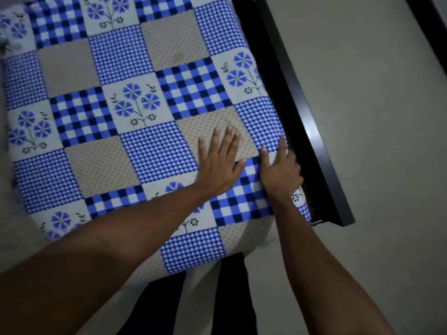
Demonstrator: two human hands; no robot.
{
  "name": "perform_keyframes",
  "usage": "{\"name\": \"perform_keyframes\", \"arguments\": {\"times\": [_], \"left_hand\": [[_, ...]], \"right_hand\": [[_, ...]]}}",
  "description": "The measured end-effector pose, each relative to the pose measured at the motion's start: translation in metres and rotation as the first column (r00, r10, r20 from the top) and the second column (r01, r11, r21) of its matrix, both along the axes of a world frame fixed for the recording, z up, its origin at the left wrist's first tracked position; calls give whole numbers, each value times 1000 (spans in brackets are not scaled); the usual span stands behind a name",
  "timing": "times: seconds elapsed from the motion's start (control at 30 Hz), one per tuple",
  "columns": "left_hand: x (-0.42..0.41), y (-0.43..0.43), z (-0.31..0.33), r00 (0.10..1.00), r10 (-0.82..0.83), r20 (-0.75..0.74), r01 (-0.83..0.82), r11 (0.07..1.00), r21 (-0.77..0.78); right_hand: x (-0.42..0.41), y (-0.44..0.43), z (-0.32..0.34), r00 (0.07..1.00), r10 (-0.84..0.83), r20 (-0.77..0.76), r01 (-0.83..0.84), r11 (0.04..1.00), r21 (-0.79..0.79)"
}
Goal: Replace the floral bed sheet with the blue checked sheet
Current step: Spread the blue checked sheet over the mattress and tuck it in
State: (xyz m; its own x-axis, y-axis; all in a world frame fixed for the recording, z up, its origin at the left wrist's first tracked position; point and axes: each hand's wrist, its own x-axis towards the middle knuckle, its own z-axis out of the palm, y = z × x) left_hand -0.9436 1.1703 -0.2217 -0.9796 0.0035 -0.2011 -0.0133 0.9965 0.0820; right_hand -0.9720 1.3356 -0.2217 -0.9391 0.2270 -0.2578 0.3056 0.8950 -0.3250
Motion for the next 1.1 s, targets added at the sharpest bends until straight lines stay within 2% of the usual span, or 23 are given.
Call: {"name": "perform_keyframes", "arguments": {"times": [0.17,0.23,0.27,0.3,0.37,0.43,0.5,0.63,0.7,0.77,0.8,0.9,1.0,1.1], "left_hand": [[-27,53,2,999,18,-26,-18,1000,23],[-39,64,3,999,-34,-12,34,998,47],[-46,65,4,997,-75,-12,75,991,114],[-54,64,7,994,-110,-30,114,969,220],[-66,55,15,991,-109,-83,134,892,432],[-72,32,23,988,1,-154,76,866,495],[-70,-4,25,967,154,-204,-39,878,478],[-46,-100,22,855,481,-194,-414,858,304],[-33,-146,19,804,572,-160,-557,820,135],[-24,-182,13,778,624,-75,-624,781,22],[-21,-193,9,774,633,-32,-633,774,-1],[-28,-196,-1,808,590,1,-589,807,-48],[-55,-183,-3,868,496,-3,-495,868,-44],[-94,-170,-3,951,309,-18,-309,951,-4]], "right_hand": [[-15,31,2,992,31,119,8,950,-312],[-23,36,5,979,-21,205,92,934,-345],[-27,35,6,975,-63,211,128,941,-313],[-30,33,7,981,-102,166,144,954,-263],[-34,18,12,990,-130,-52,116,971,-207],[-35,-9,18,964,-25,-264,-33,976,-214],[-34,-47,22,926,185,-329,-266,939,-218],[-32,-129,25,760,590,-274,-647,723,-240],[-41,-156,17,630,754,-184,-776,610,-159],[-66,-167,5,566,820,-88,-824,565,-35],[-82,-167,1,586,807,-68,-809,588,14],[-128,-152,-5,733,675,-86,-668,738,98],[-165,-134,-5,839,529,-130,-519,849,101],[-192,-127,-5,941,322,-99,-323,946,10]]}}
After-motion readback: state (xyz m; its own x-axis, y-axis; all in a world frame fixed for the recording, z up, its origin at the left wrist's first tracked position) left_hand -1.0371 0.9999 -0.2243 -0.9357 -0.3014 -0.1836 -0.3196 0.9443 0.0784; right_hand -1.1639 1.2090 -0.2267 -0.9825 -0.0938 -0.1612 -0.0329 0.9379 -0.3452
